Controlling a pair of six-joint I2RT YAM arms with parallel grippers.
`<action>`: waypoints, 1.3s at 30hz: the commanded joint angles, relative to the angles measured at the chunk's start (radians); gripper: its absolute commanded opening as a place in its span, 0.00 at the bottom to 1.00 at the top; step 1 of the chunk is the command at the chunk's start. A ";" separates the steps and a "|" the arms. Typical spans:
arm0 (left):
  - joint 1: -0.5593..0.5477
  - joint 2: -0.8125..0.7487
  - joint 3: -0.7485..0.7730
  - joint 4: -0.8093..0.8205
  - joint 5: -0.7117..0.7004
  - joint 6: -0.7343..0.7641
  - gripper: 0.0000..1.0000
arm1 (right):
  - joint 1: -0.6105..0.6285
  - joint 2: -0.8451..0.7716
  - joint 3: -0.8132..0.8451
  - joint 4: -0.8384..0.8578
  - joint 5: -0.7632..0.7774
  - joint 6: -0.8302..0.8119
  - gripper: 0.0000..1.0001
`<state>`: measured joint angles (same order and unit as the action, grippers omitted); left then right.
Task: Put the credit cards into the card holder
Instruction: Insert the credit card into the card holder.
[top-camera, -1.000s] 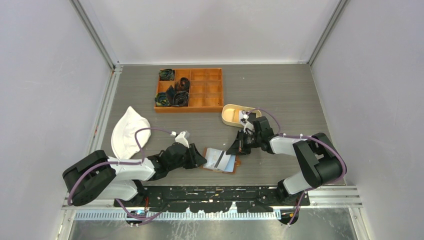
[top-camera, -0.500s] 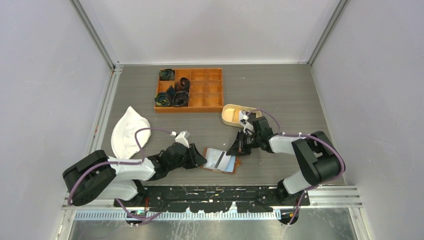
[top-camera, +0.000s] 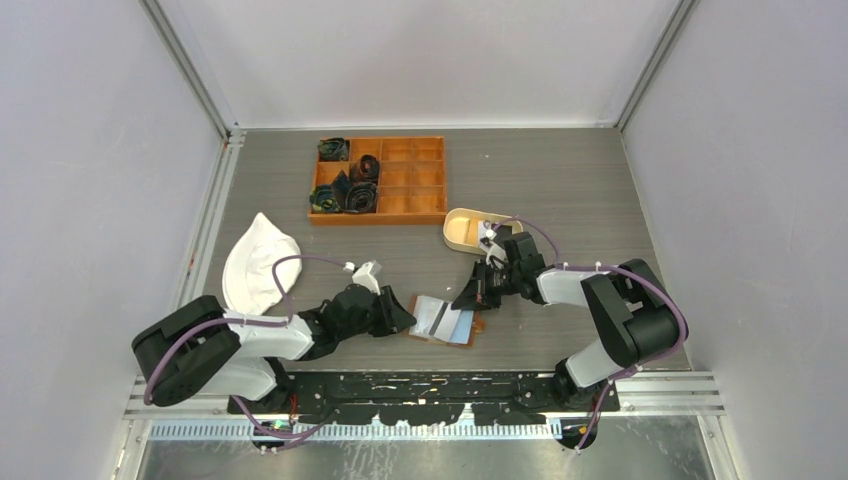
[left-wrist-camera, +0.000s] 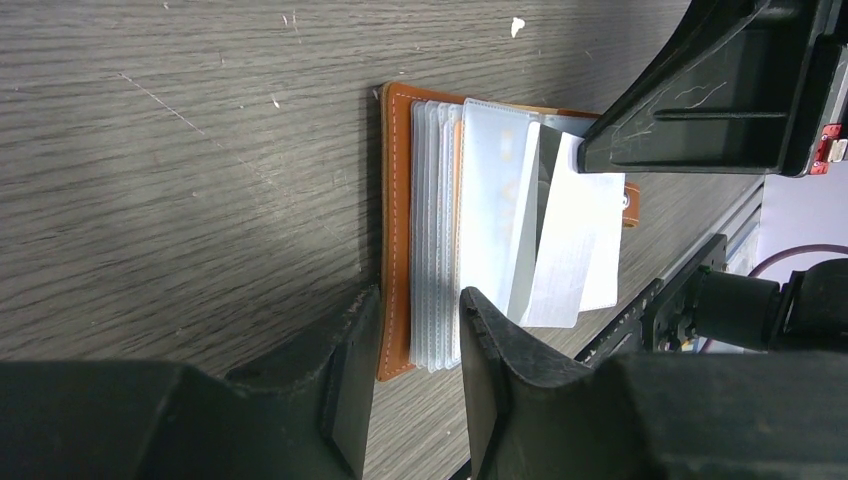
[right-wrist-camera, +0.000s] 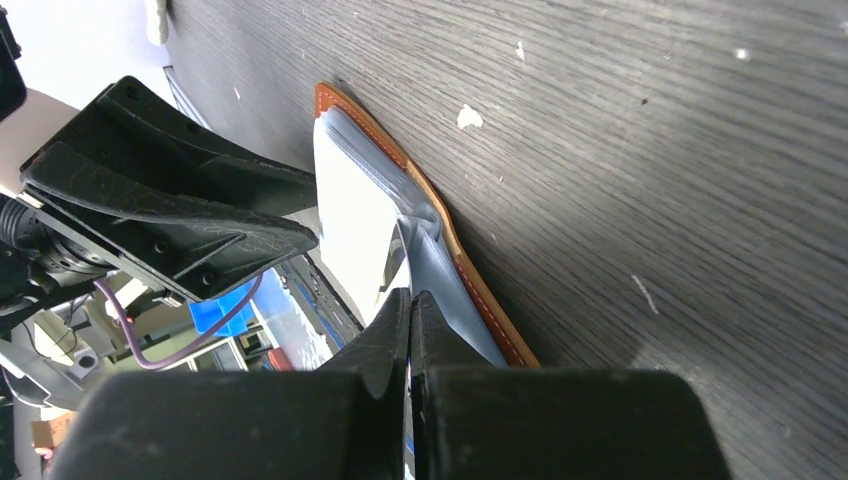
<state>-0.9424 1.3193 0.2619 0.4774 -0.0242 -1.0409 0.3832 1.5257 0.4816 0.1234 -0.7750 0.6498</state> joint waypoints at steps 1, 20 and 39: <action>-0.002 0.036 0.007 -0.040 0.020 0.009 0.36 | 0.004 0.012 0.015 0.022 0.031 -0.007 0.01; -0.002 0.113 0.035 0.006 0.058 0.008 0.36 | 0.011 0.084 0.066 0.038 0.000 -0.024 0.05; -0.046 -0.341 0.101 -0.474 -0.134 0.094 0.43 | 0.011 0.085 0.101 -0.024 -0.011 -0.064 0.21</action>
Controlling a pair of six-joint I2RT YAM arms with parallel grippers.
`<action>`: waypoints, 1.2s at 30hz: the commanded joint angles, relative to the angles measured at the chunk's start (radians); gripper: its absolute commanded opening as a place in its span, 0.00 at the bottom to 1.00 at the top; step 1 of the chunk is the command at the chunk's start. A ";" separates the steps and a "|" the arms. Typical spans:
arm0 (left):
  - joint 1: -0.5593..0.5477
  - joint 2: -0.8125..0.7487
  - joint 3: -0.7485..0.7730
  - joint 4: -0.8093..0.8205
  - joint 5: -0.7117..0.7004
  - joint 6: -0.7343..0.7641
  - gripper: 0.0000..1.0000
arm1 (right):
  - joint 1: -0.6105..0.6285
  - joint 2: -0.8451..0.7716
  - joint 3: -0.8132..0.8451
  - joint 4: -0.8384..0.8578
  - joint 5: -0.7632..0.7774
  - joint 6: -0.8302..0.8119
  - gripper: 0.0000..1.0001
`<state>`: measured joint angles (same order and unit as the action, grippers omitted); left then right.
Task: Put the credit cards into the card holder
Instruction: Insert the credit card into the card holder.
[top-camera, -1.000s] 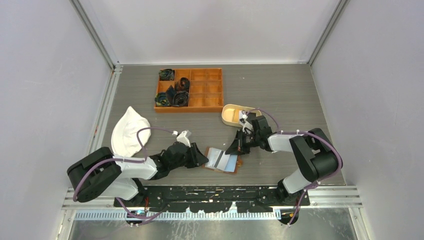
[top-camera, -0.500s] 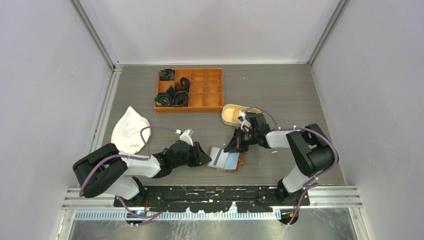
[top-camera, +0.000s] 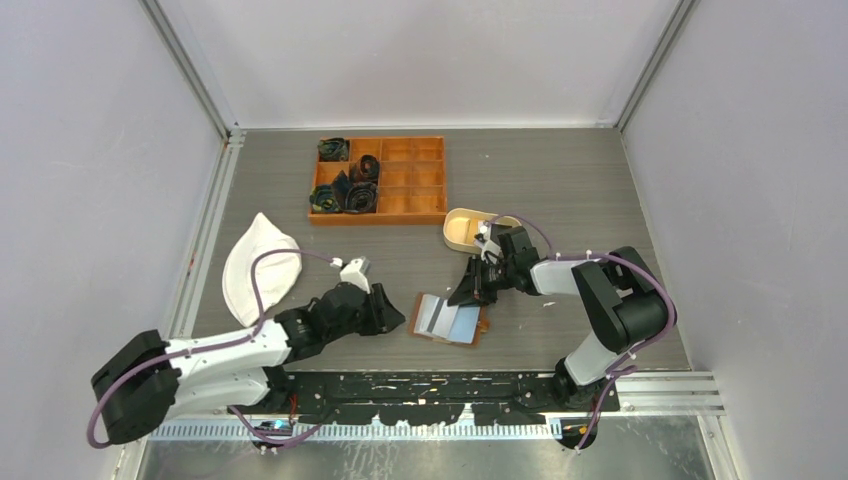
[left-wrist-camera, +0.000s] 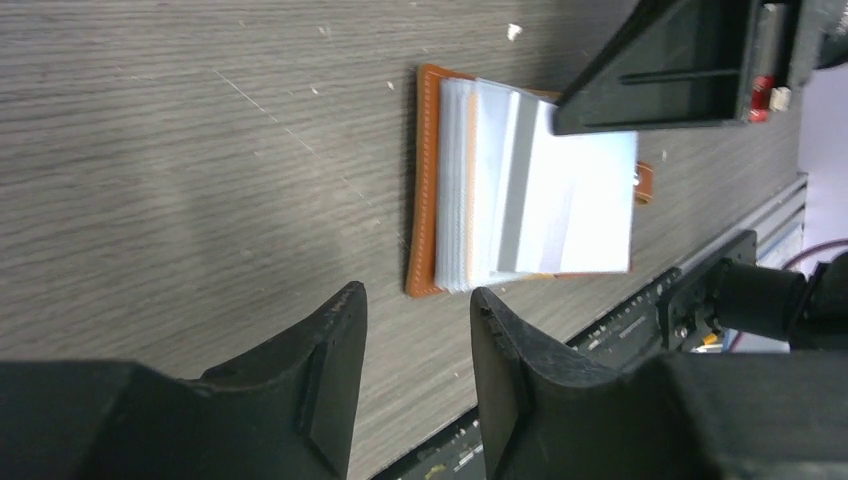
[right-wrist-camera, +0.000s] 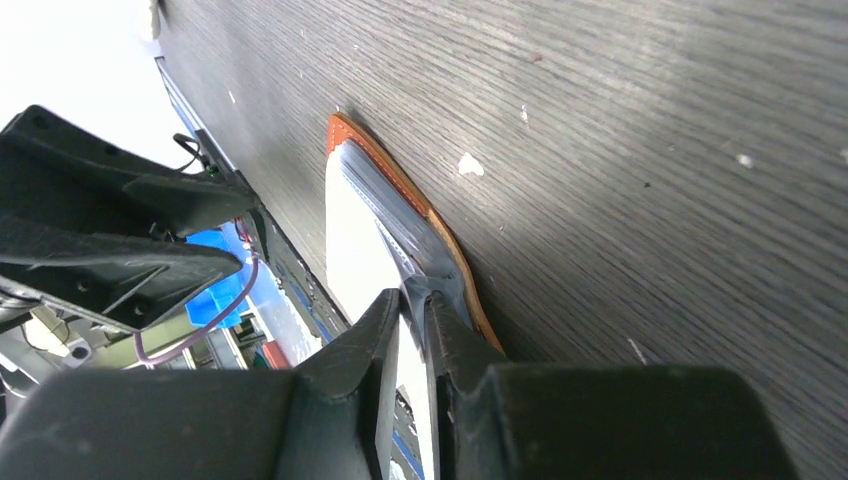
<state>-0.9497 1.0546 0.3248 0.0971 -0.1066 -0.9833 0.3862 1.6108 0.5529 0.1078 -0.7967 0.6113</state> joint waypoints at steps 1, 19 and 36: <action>-0.061 -0.079 0.050 -0.090 -0.058 0.038 0.42 | 0.008 0.000 0.030 -0.008 0.010 -0.026 0.21; -0.310 0.569 0.576 -0.084 -0.135 0.195 0.16 | 0.007 0.009 0.039 -0.025 0.017 -0.037 0.21; -0.321 0.724 0.738 -0.276 -0.273 0.258 0.28 | 0.007 0.017 0.042 -0.028 0.014 -0.039 0.21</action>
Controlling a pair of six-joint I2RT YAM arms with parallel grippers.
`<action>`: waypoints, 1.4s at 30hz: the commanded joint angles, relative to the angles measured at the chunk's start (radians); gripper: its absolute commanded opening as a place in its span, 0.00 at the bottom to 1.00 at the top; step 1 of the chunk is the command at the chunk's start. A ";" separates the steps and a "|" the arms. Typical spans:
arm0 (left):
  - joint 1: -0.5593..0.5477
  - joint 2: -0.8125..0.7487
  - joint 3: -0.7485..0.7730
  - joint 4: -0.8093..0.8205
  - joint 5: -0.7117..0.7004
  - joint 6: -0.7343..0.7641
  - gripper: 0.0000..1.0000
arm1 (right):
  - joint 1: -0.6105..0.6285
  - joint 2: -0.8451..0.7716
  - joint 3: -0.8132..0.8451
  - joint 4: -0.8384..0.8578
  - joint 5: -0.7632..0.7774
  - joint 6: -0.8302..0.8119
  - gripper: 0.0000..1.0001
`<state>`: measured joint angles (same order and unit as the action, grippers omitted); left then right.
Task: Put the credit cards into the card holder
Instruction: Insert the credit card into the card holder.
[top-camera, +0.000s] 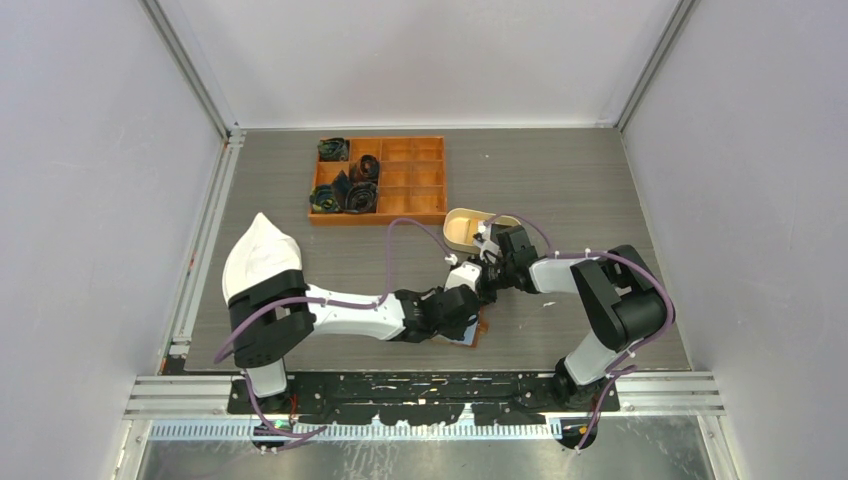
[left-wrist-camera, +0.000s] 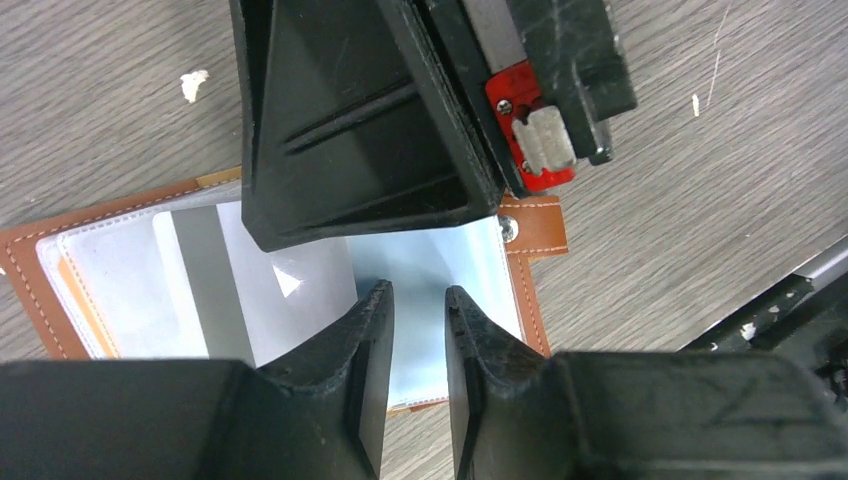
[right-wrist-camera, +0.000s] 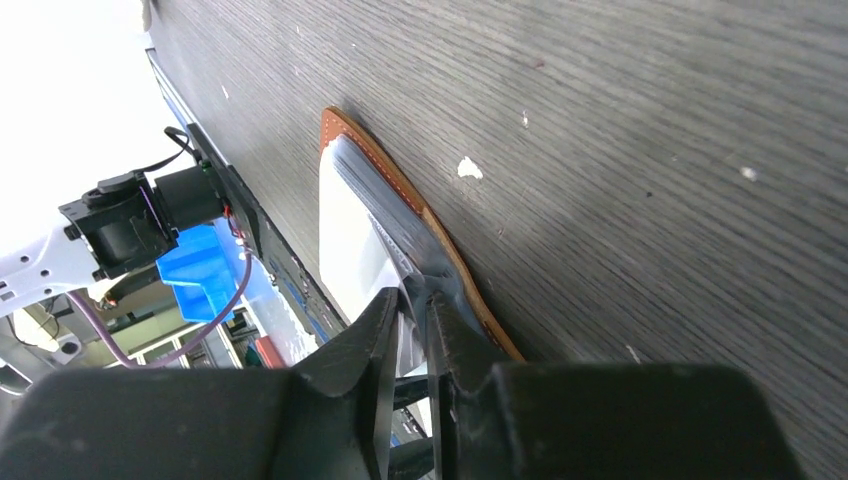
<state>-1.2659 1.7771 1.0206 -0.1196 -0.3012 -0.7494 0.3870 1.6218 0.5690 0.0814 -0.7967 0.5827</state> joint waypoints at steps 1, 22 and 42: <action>-0.005 0.002 0.044 -0.068 -0.089 0.026 0.28 | 0.006 0.005 0.026 -0.002 0.012 -0.011 0.22; 0.003 -0.003 0.052 -0.089 -0.157 0.086 0.34 | -0.012 -0.038 0.048 -0.044 -0.016 -0.042 0.50; 0.039 -0.344 -0.254 0.201 -0.036 0.108 0.35 | -0.093 -0.158 0.098 -0.197 -0.106 -0.247 0.60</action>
<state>-1.2594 1.5406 0.8520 -0.0456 -0.3477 -0.6449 0.3145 1.5440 0.6212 -0.0898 -0.8623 0.4194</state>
